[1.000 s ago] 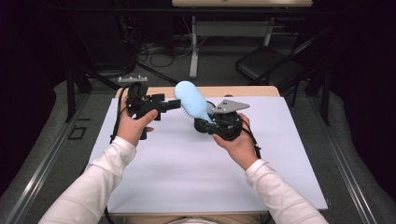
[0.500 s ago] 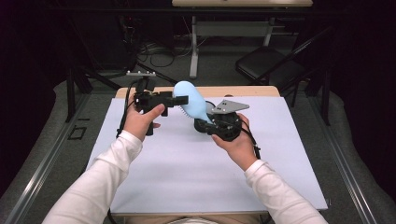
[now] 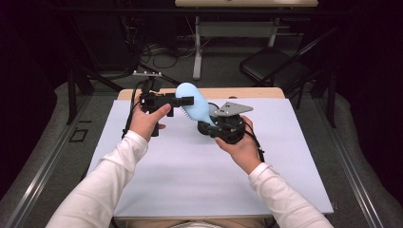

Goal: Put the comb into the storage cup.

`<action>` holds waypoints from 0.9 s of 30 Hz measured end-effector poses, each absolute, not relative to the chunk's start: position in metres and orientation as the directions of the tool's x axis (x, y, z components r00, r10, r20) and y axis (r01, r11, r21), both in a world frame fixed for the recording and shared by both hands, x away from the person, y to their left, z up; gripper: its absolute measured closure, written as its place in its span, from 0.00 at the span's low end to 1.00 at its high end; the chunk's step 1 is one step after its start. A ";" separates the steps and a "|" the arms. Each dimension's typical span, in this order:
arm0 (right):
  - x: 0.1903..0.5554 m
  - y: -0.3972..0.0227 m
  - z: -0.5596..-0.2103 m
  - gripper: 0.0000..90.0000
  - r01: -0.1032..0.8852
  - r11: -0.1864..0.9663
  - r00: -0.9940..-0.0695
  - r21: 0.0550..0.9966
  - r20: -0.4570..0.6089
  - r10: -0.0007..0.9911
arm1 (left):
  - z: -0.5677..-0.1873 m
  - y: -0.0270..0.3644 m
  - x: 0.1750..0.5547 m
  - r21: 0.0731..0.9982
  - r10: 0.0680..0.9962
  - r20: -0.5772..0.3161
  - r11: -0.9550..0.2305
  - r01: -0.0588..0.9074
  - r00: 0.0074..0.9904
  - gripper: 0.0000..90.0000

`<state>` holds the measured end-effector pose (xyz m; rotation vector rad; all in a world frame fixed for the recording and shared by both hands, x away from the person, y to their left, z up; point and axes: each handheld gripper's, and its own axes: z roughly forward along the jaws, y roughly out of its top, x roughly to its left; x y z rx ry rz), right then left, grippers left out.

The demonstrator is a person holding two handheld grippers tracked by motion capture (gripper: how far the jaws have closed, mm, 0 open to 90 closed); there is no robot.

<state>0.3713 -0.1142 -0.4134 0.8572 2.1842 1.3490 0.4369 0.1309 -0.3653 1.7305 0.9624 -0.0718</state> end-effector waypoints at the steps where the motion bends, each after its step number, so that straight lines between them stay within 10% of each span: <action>1: 0.371 -0.114 -0.414 0.77 0.275 0.335 -0.715 0.901 -0.041 0.698 | -0.366 0.130 0.437 0.776 0.560 -0.488 -0.073 0.627 0.670 0.09; 27: 0.368 -0.108 -0.415 0.77 0.257 0.343 -0.717 0.903 -0.059 0.694 | -0.368 0.119 0.441 0.750 0.528 -0.541 -0.048 0.659 0.654 0.17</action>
